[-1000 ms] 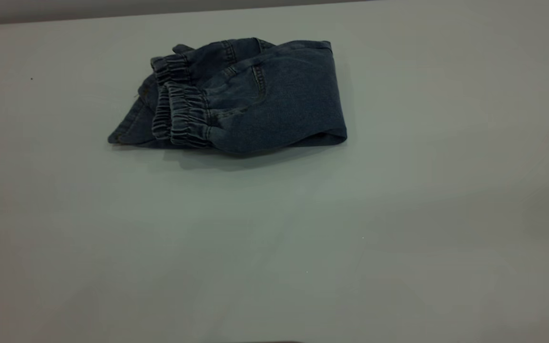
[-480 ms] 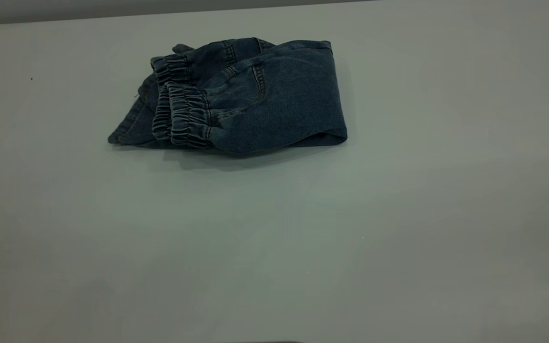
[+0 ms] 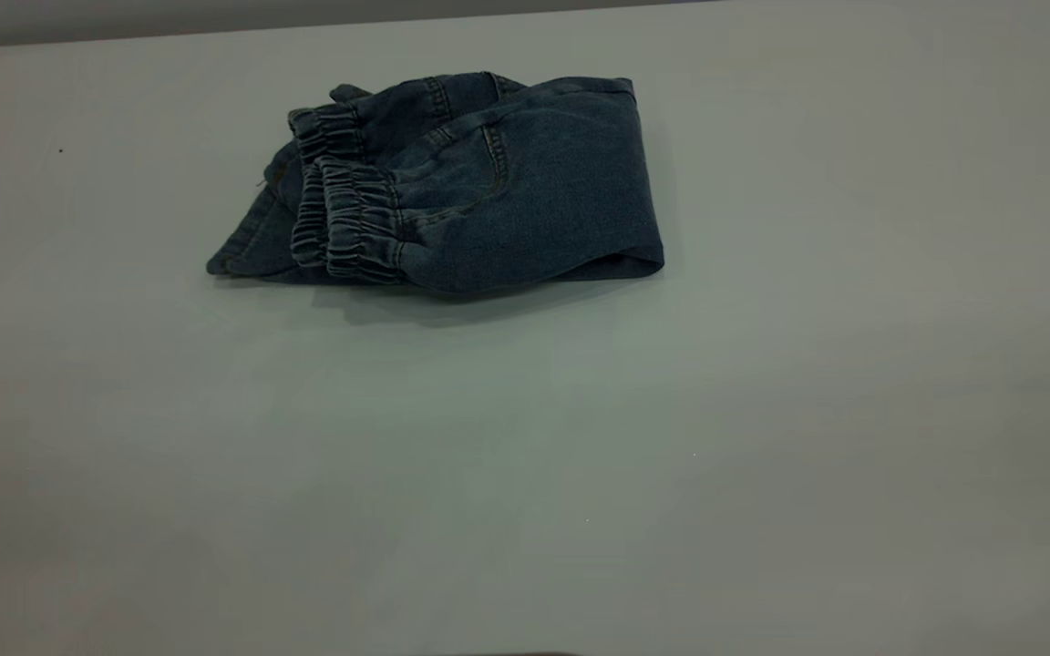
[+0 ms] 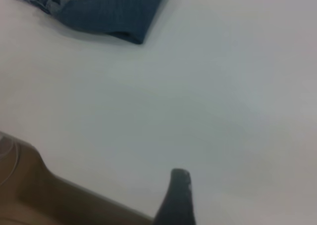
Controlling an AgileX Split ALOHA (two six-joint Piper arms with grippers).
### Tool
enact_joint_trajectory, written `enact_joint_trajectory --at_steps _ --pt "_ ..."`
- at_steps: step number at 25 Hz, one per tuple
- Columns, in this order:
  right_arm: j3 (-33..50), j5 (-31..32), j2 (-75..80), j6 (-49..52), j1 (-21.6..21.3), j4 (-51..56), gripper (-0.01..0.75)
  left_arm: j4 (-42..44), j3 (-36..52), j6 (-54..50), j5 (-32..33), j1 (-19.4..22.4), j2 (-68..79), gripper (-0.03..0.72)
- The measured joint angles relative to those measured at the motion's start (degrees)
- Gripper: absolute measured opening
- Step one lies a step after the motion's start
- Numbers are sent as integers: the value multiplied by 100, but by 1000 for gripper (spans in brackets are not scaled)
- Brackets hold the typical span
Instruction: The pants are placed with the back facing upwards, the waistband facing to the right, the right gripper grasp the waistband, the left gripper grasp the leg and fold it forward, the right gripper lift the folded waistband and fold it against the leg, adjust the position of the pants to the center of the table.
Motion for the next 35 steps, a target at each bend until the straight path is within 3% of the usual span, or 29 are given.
enact_joint_trajectory --at_steps 8,25,27,35 --pt "0 0 -4 0 0 0 580 -491 192 651 -229 0 0 451" --pt "0 0 -6 9 0 0 580 -535 192 683 -266 18 0 451" --pt "0 0 -11 9 0 0 580 -554 192 683 -269 255 0 451" --pt "0 0 -296 9 -231 26 580 -554 192 689 -268 2387 -703 451"
